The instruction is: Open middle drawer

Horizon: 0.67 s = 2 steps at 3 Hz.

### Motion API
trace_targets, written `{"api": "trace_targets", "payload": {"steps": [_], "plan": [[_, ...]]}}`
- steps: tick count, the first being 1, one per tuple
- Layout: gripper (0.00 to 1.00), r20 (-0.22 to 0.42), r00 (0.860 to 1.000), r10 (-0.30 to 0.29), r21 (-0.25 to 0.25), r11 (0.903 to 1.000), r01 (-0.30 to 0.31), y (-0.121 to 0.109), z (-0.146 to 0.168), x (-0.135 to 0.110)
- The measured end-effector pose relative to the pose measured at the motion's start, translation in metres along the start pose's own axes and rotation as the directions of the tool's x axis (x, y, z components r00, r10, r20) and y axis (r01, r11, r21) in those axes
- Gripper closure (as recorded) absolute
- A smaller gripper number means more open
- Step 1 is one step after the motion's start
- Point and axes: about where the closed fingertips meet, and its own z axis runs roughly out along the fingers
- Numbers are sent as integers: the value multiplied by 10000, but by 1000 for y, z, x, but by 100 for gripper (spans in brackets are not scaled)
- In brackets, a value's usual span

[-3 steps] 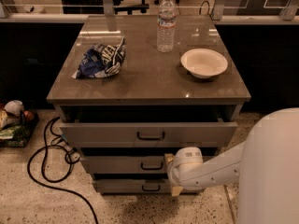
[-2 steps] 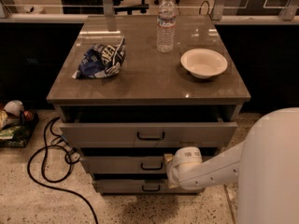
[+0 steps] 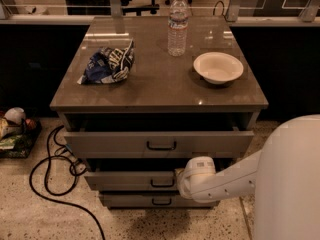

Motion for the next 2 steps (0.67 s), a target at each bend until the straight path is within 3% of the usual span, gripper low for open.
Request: {"api": "trace_targets", "payload": {"steps": [1,2], "plan": [[100,-1,10000,4,2,10000,-4,-3,-9,-1],[100,-2,10000,4,-2,10000,-4,-4,-10,-1]]}}
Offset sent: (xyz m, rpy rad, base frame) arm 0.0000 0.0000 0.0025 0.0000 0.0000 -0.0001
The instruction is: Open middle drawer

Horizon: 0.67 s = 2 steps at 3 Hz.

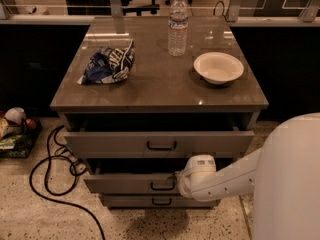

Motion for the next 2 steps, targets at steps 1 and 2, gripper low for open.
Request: {"api": "trace_targets", "payload": {"steps": [1,2], "plan": [[100,0,10000,0,0,10000,0,0,-1,0],[100,0,10000,0,-1,10000,0,0,-1,0]]}}
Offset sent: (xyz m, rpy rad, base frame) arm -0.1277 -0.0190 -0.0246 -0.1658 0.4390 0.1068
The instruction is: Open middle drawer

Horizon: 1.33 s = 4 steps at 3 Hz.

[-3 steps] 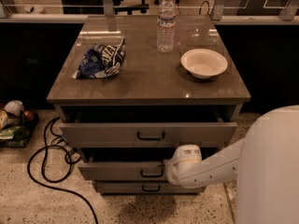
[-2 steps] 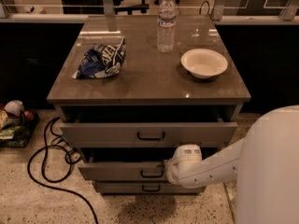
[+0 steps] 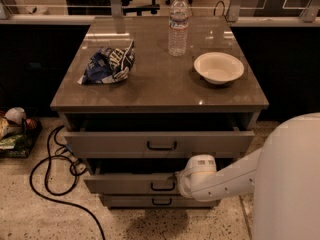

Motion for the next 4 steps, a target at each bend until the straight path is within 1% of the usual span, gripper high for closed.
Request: {"api": "trace_targets", "payload": {"steps": [4], "plan": [[100,0,10000,-1,-5,10000,1,0,0,0]]}}
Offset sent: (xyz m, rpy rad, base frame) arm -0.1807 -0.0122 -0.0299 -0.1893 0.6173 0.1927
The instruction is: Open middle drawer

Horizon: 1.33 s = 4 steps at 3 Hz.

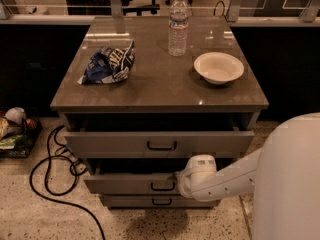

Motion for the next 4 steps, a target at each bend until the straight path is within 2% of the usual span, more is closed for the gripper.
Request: {"api": "trace_targets", "payload": {"steps": [2,4], "plan": [[100,0,10000,1,-2,10000,-1,0,0,0],[59,1,10000,0,-3,10000,0,0,0,0]]}}
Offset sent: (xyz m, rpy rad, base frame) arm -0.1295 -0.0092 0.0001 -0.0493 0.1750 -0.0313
